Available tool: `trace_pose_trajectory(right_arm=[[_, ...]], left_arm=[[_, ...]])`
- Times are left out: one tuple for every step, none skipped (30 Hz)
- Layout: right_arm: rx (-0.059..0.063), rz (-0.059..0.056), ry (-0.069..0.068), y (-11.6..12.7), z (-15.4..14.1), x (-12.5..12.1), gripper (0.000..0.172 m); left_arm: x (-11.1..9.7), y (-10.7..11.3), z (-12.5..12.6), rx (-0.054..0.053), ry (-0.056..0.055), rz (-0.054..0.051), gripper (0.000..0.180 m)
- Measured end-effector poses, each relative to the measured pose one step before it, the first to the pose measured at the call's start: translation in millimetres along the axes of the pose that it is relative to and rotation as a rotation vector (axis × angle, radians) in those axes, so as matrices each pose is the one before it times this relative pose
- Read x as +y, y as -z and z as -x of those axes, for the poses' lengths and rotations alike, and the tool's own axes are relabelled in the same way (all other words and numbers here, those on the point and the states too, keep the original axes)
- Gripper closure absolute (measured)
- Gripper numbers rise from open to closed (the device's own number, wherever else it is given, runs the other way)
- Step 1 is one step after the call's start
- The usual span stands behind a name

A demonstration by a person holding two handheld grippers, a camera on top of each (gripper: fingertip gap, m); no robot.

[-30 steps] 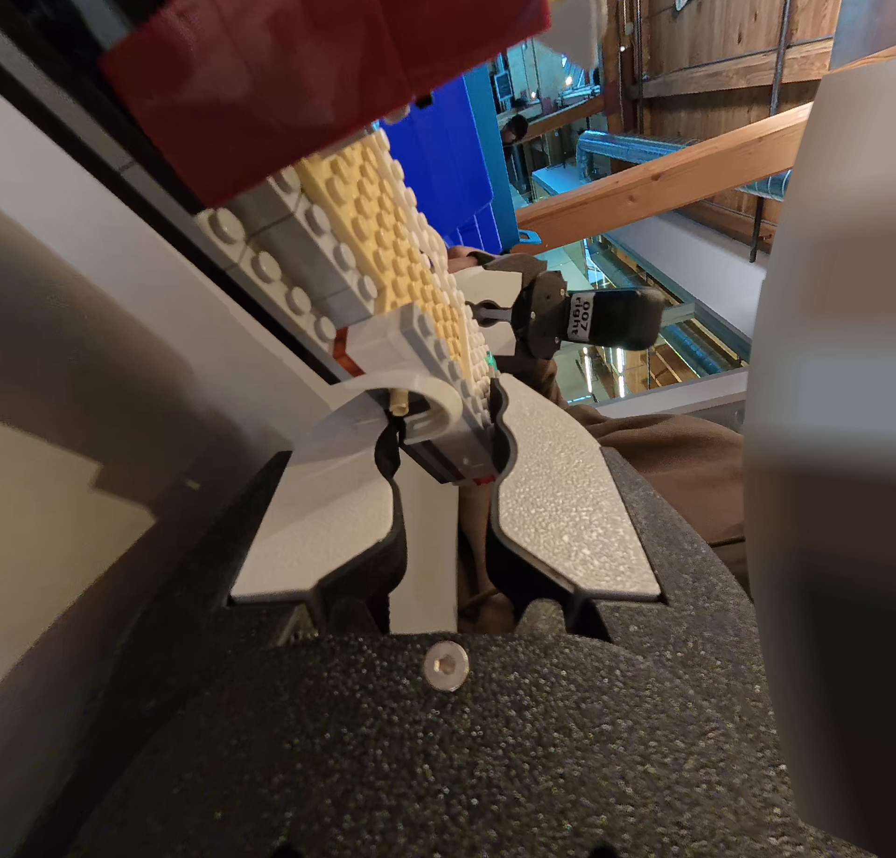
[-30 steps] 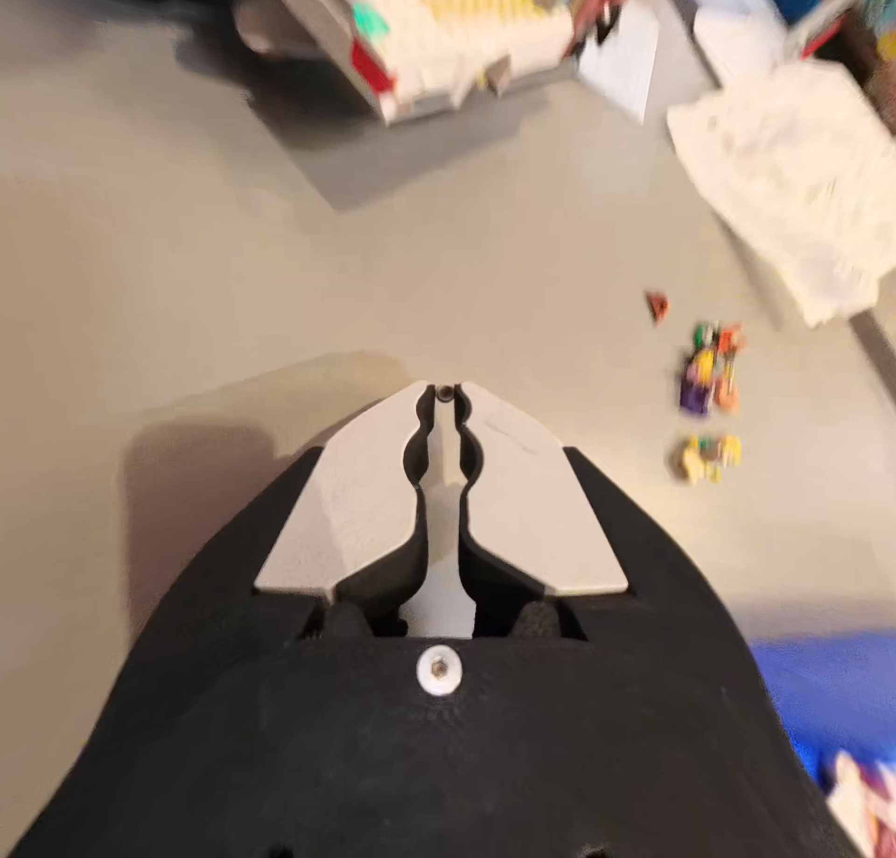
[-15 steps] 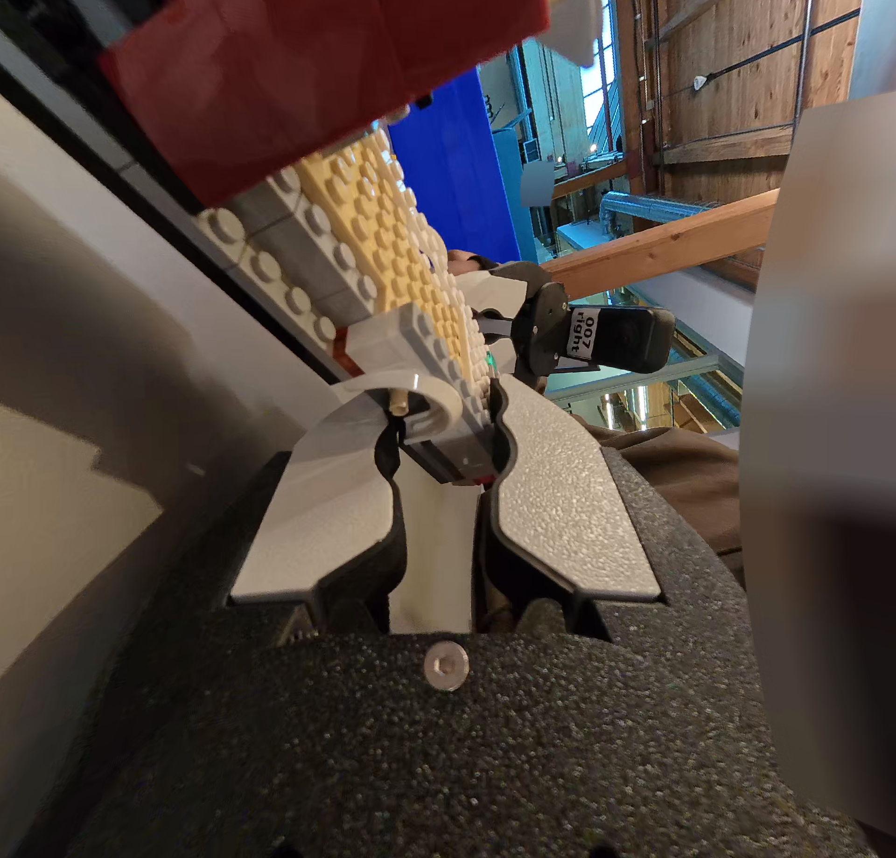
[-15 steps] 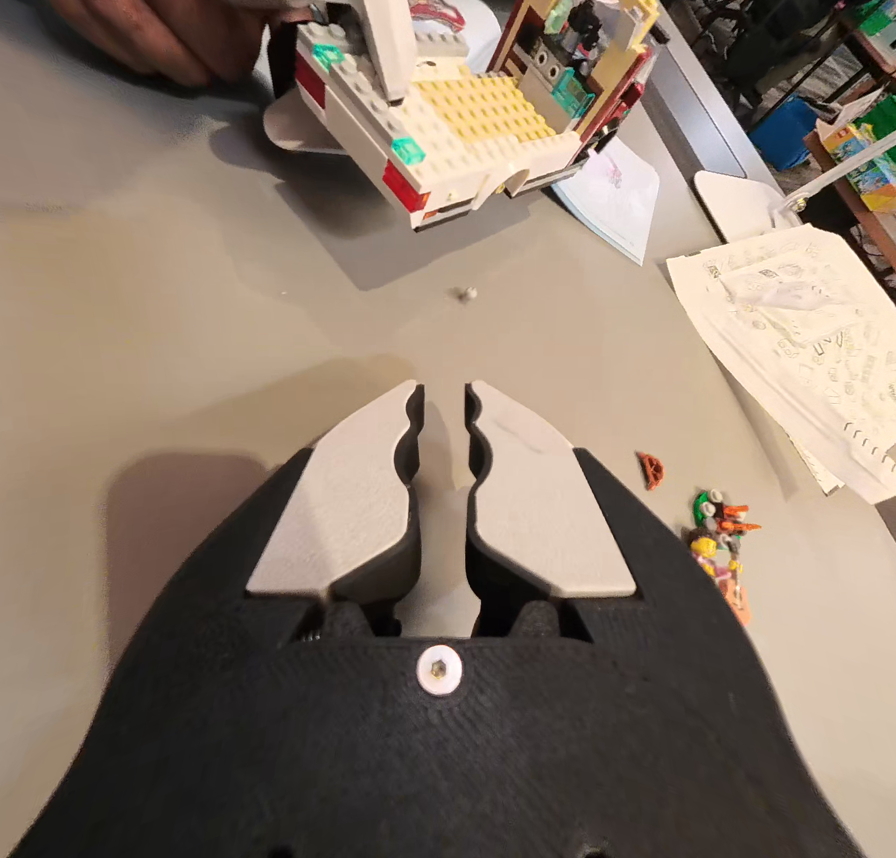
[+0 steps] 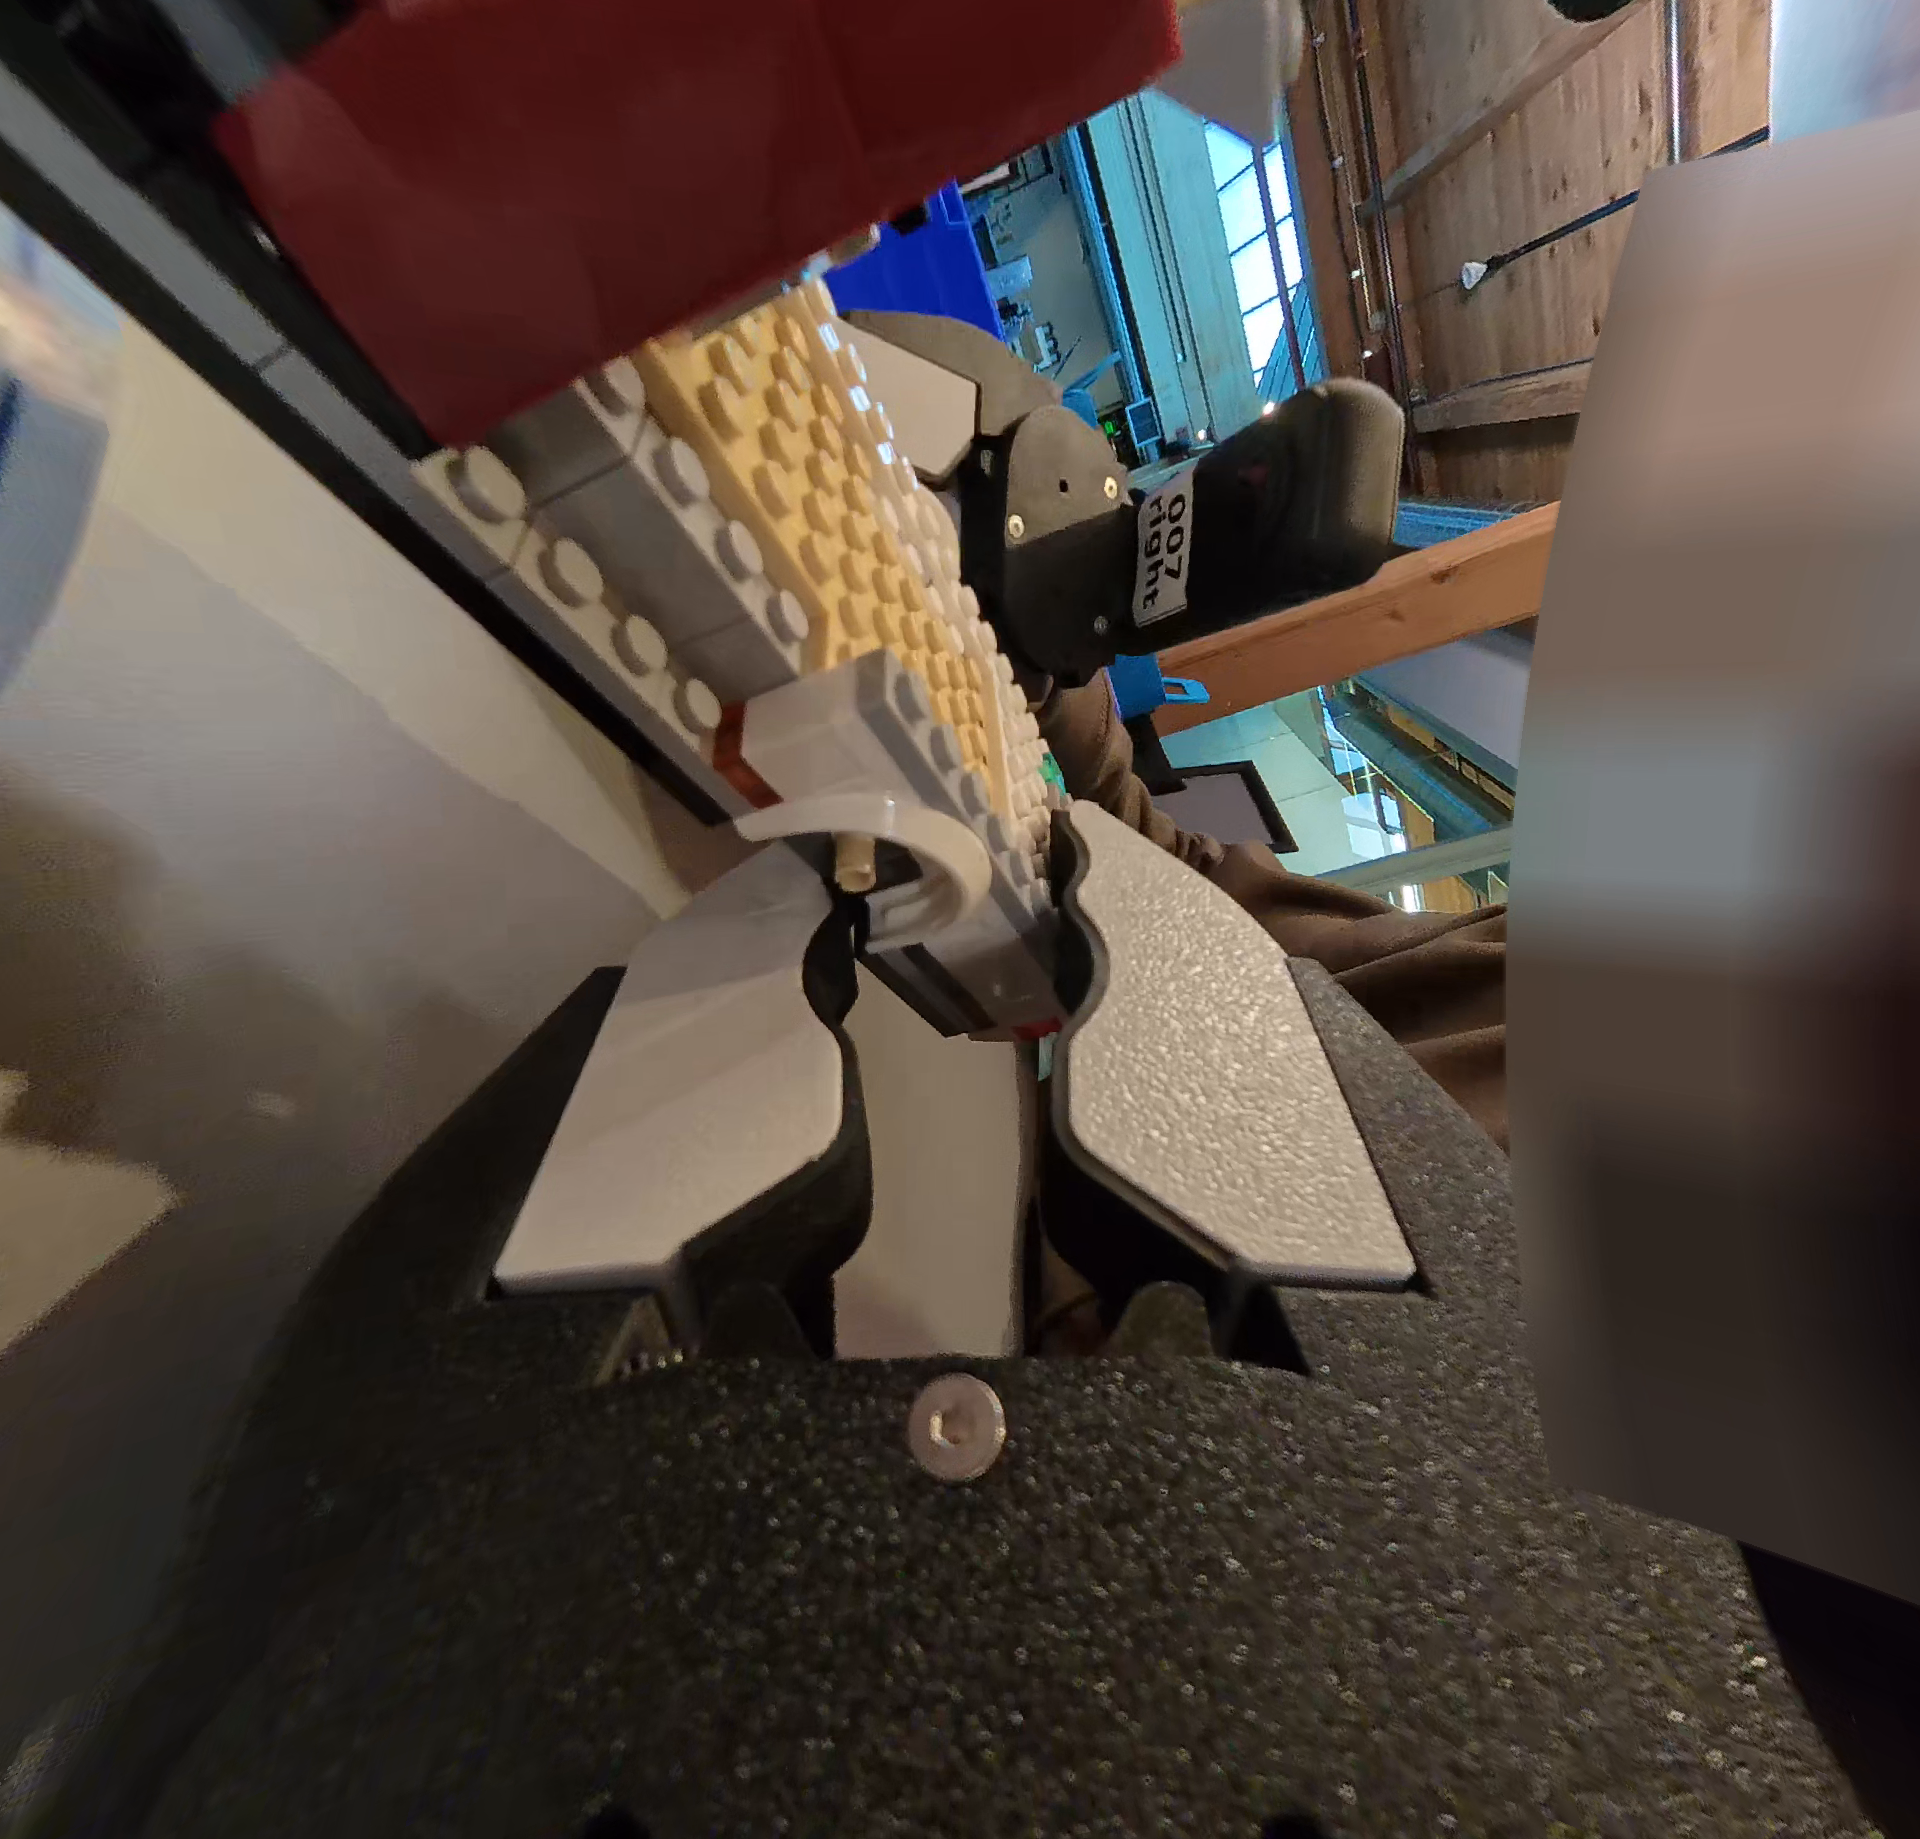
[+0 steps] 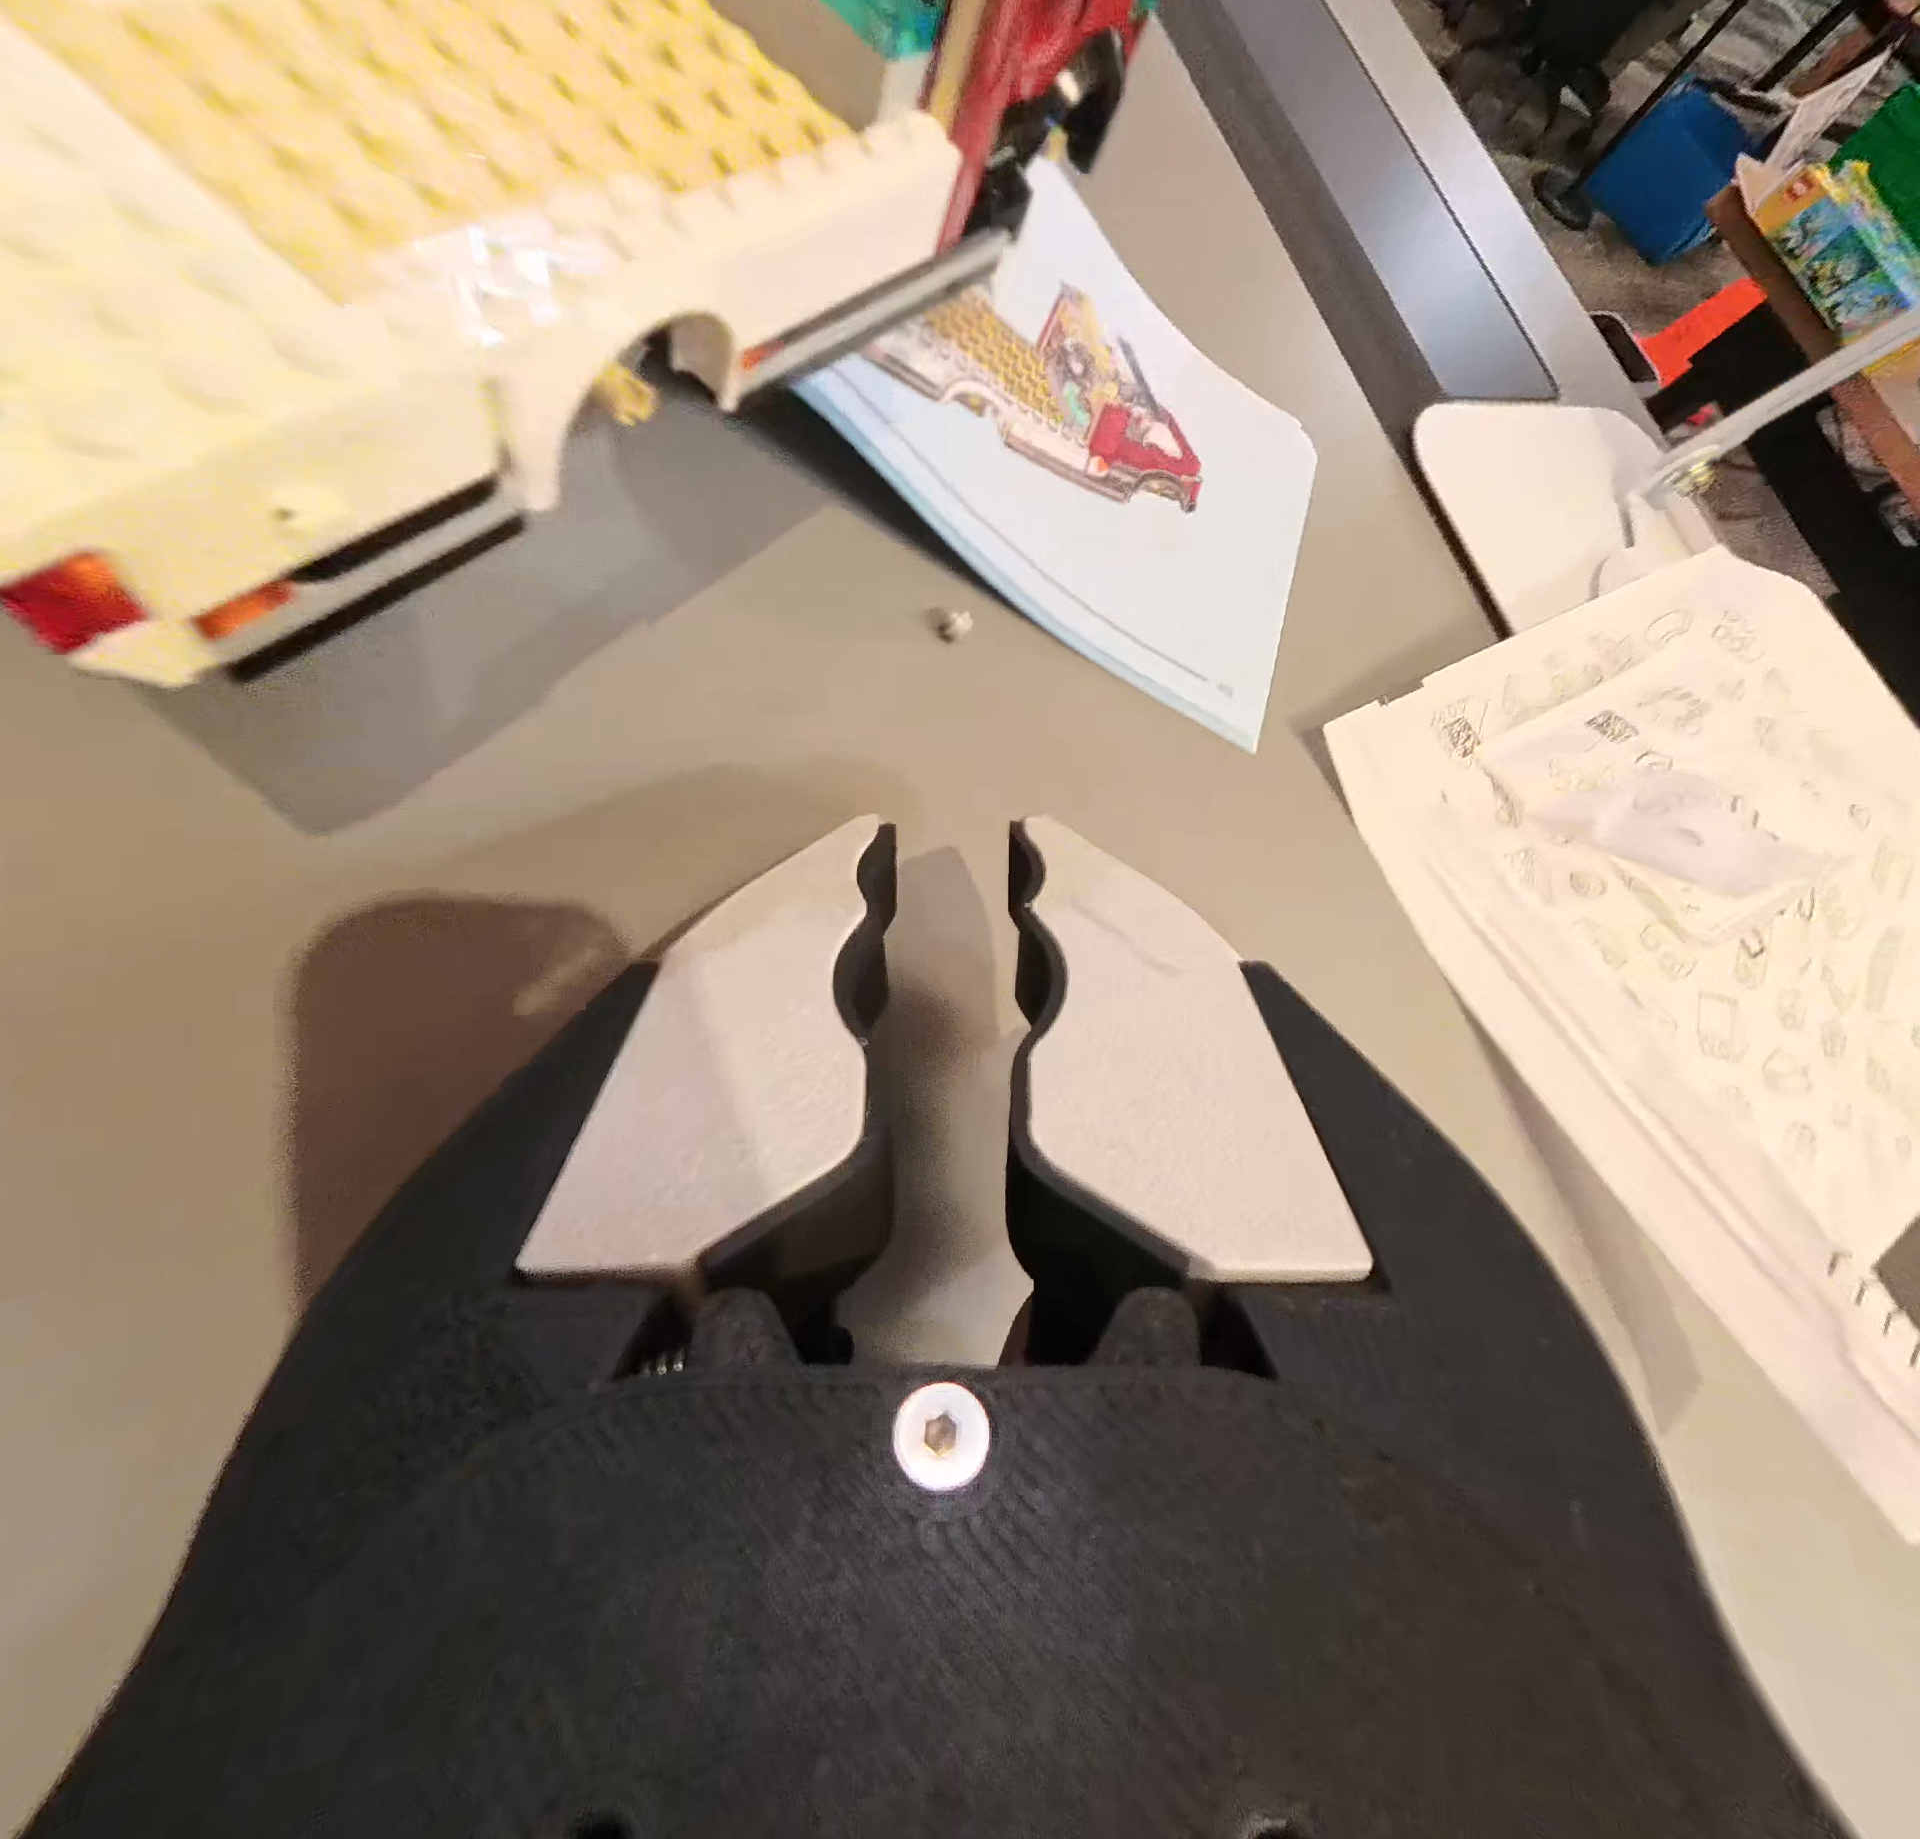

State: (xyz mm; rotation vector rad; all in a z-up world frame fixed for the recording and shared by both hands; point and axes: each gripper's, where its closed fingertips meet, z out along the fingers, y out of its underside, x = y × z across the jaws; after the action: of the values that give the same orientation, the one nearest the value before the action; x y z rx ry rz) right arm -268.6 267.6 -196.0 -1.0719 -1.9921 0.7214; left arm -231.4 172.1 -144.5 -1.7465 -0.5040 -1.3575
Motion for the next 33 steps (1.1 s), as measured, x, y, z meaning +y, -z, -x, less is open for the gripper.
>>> trace_pose_trajectory(right_arm=[[0.0050, -0.0007, 0.0024, -5.57, -2.79, -3.17, 0.151], [-0.0004, 0.0032, -0.0013, -5.17, -1.88, -2.40, 0.151], [0.0007, 0.0080, -0.0019, -4.64, -1.81, -1.34, 0.151], [0.0019, 0.0096, 0.0007, -4.18, -1.66, -0.61, 0.151], [0.0042, 0.0077, 0.0052, -3.21, -1.57, -0.13, 0.151], [0.0064, 0.0056, 0.0057, -2.45, -2.05, 0.10, 0.151], [0.0027, 0.0086, 0.0018, -2.04, -1.79, 0.75, 0.151], [-0.0023, 0.0051, 0.0004, -1.54, -1.07, 0.49, 0.151], [-0.0040, -0.0012, -0.0002, -1.19, -0.72, -0.71, 0.151], [-0.0067, -0.0025, 0.0019, -1.29, -0.11, -0.95, 0.151], [-0.0112, -0.0021, 0.0073, -1.62, 1.10, -1.28, 0.152], [-0.0098, 0.0003, 0.0129, -2.31, 1.29, -1.23, 0.152], [-0.0061, 0.0014, 0.0173, -2.66, 1.07, -1.36, 0.153], [-0.0009, 0.0016, 0.0164, -3.05, 0.22, -1.60, 0.153], [-0.0048, -0.0029, 0.0149, -2.80, 0.57, -2.30, 0.154], [-0.0119, -0.0090, 0.0163, -2.29, 1.59, -2.97, 0.155], [-0.0157, -0.0108, 0.0172, -1.77, 1.84, -2.70, 0.155], [-0.0143, -0.0082, 0.0123, -1.28, 1.01, -1.68, 0.155], [-0.0178, -0.0070, 0.0043, -0.69, 0.68, -0.90, 0.154], [-0.0228, -0.0029, -0.0087, -0.15, 0.81, 0.02, 0.153], [-0.0252, -0.0053, -0.0164, 0.48, 0.97, -0.34, 0.152], [-0.0200, -0.0074, -0.0139, 0.79, 0.67, -0.59, 0.151], [-0.0140, -0.0027, -0.0122, 0.57, 0.12, 0.16, 0.151], [-0.0101, 0.0095, -0.0117, 0.00, -0.17, 1.87, 0.151], [-0.0143, 0.0195, -0.0072, -0.63, 0.61, 3.36, 0.151], [-0.0171, 0.0094, -0.0095, -0.19, 0.92, 1.72, 0.153], [-0.0140, 0.0062, -0.0135, 0.13, 0.19, 1.42, 0.153], [-0.0166, 0.0053, -0.0139, 0.18, 0.14, 1.18, 0.152], [-0.0178, 0.0039, -0.0102, -0.09, 0.52, 0.89, 0.151], [-0.0173, 0.0046, -0.0079, -0.48, 0.91, 0.46, 0.151], [-0.0158, 0.0048, -0.0064, -0.60, 0.85, 0.39, 0.152], [-0.0116, 0.0037, -0.0072, -0.52, 0.18, 0.27, 0.152], [-0.0093, 0.0031, -0.0065, -0.43, 0.22, 0.34, 0.152]], left_arm=[[-1.83, 3.48, 0.83, -0.0037, -0.0030, -0.0080, 0.145], [-1.66, 3.15, 1.29, -0.0035, -0.0002, -0.0077, 0.145], [-1.19, 2.74, 1.37, -0.0019, 0.0011, -0.0063, 0.145], [-0.67, 2.22, 1.56, -0.0006, 0.0033, -0.0041, 0.145], [-0.49, 1.64, 1.42, -0.0006, 0.0035, -0.0022, 0.145], [-0.11, 0.95, 1.54, -0.0013, 0.0041, -0.0011, 0.145], [0.13, 0.56, 1.15, 0.0003, 0.0041, -0.0001, 0.145], [0.31, 0.01, 0.57, 0.0030, 0.0035, 0.0006, 0.145], [0.72, -0.35, 0.19, 0.0038, 0.0030, 0.0027, 0.145], [0.93, -0.66, 0.16, 0.0023, 0.0010, 0.0037, 0.145], [1.03, -0.93, 0.02, 0.0009, 0.0006, 0.0044, 0.145], [1.09, -0.85, -0.16, 0.0022, 0.0007, 0.0044, 0.145], [1.05, -0.89, -0.30, 0.0027, 0.0007, 0.0049, 0.145], [0.80, -0.73, -0.07, 0.0016, -0.0001, 0.0033, 0.145], [0.52, -0.51, 0.23, 0.0004, 0.0000, 0.0018, 0.145], [0.40, -0.27, 0.29, 0.0002, 0.0001, 0.0012, 0.145], [0.24, -0.11, 0.34, -0.0004, 0.0010, 0.0006, 0.145], [-0.06, 0.02, 0.22, -0.0002, 0.0003, -0.0004, 0.145], [-0.20, -0.03, 0.22, -0.0003, -0.0007, -0.0012, 0.145], [-0.28, 0.12, 0.16, -0.0005, -0.0021, -0.0011, 0.145], [-0.28, 0.04, 0.24, -0.0005, -0.0016, -0.0010, 0.145], [-0.07, -0.04, -0.02, 0.0005, -0.0006, -0.0005, 0.145], [0.09, -0.10, -0.17, 0.0013, -0.0001, 0.0006, 0.145], [0.17, -0.20, -0.26, 0.0021, -0.0005, 0.0010, 0.145], [0.29, -0.24, -0.34, 0.0022, -0.0001, 0.0014, 0.145], [0.35, -0.38, -0.28, 0.0023, 0.0001, 0.0014, 0.145], [0.45, -0.32, -0.25, 0.0023, -0.0003, 0.0022, 0.145], [0.35, -0.40, -0.25, 0.0021, -0.0011, 0.0022, 0.145], [0.40, -0.42, -0.01, 0.0017, -0.0010, 0.0020, 0.145], [0.30, -0.45, 0.22, 0.0008, -0.0008, 0.0020, 0.145], [0.26, -0.42, 0.52, -0.0001, -0.0001, 0.0016, 0.145], [0.37, -0.30, 0.86, -0.0004, 0.0011, 0.0016, 0.145], [0.30, -0.46, 0.74, 0.0004, 0.0030, 0.0016, 0.145]])
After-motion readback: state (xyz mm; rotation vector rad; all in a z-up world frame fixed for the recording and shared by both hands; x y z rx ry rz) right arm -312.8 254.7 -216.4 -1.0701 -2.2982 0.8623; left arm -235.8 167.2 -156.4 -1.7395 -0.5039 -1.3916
